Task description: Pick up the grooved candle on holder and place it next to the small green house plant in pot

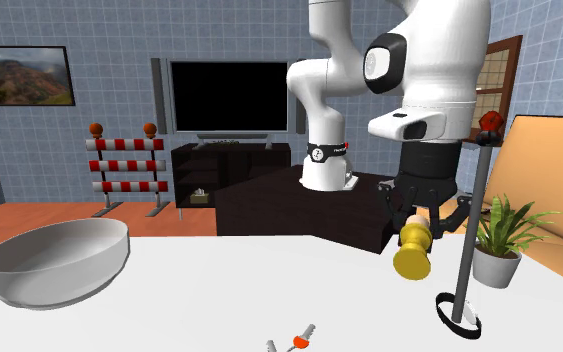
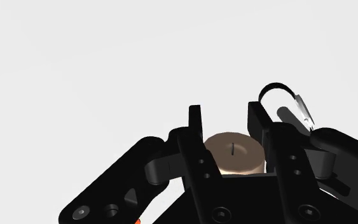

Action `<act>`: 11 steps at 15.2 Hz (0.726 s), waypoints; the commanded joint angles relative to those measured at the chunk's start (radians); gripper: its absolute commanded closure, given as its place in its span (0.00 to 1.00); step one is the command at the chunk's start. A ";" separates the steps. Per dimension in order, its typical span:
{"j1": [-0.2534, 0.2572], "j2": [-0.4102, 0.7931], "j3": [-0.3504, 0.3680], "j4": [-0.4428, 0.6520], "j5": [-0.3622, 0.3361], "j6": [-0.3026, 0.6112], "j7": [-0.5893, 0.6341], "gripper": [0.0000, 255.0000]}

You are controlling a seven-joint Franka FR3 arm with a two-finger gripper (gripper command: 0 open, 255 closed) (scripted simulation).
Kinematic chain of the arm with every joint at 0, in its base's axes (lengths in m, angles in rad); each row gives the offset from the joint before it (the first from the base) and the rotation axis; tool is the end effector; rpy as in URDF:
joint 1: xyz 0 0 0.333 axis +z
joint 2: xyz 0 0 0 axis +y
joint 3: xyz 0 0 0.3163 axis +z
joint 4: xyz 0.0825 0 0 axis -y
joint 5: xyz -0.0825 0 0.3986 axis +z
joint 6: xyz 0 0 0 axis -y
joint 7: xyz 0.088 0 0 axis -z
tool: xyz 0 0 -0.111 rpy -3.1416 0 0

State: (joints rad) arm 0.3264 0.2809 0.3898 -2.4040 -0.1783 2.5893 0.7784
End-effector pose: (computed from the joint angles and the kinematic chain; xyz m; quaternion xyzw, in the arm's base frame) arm 0.3670 0.3351 0.1847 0.9985 0.0414 -0.0306 0.0161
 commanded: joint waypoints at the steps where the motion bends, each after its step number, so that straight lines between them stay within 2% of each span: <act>1: 0.001 0.004 -0.002 -0.001 -0.003 0.005 0.002 1.00; 6: 0.001 0.004 -0.002 -0.001 -0.003 0.004 0.002 1.00; 7: 0.001 0.004 -0.002 -0.001 -0.003 0.004 0.002 0.00; 11: 0.001 0.004 -0.002 -0.001 -0.003 0.004 0.002 0.00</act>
State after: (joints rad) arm 0.3272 0.2846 0.3878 -2.4047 -0.1816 2.5938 0.7801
